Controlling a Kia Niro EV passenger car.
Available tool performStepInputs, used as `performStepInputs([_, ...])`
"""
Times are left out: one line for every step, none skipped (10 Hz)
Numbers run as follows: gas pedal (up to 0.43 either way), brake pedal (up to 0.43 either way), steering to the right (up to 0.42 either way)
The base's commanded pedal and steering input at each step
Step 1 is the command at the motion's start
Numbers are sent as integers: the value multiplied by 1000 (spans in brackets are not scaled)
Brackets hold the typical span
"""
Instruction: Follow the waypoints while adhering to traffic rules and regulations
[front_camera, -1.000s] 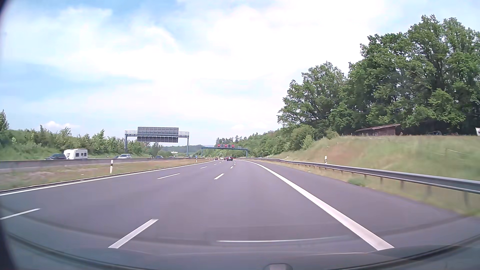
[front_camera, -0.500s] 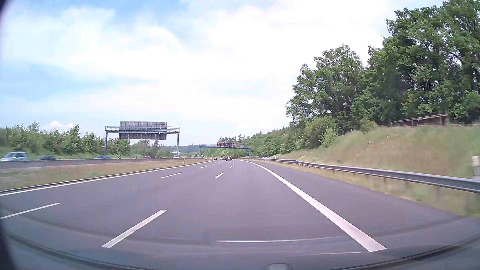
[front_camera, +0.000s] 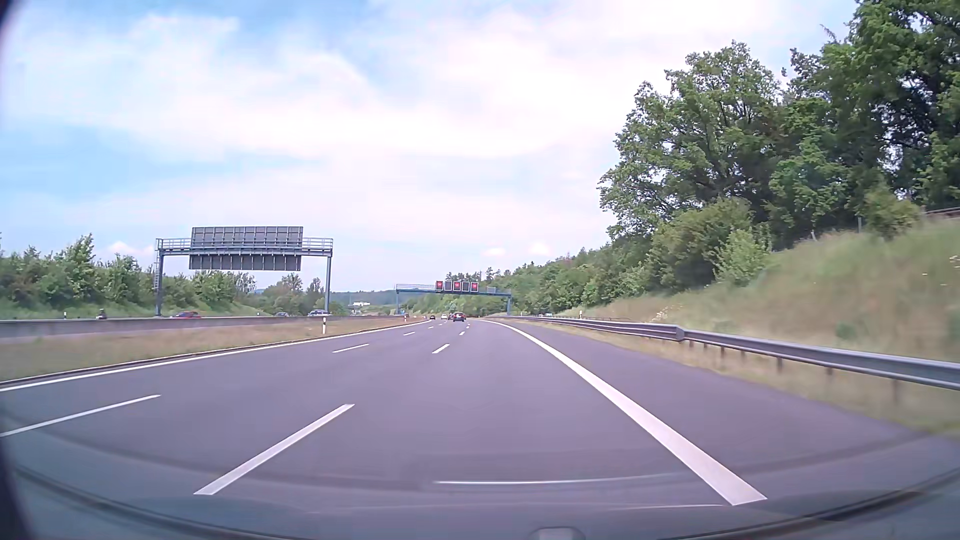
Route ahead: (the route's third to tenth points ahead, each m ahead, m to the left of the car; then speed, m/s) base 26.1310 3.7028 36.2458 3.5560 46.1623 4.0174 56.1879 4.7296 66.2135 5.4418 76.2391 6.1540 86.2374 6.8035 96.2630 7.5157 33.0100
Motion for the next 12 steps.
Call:
performStepInputs([0, 0, -7])
performStepInputs([0, 0, -7])
performStepInputs([0, 0, -7])
performStepInputs([0, 0, -7])
performStepInputs([0, 0, -7])
performStepInputs([0, 0, -7])
performStepInputs([0, 0, -7])
performStepInputs([0, 0, -7])
performStepInputs([0, 0, -7])
performStepInputs([0, 0, -7])
performStepInputs([0, 0, -7])
performStepInputs([0, 0, -7])
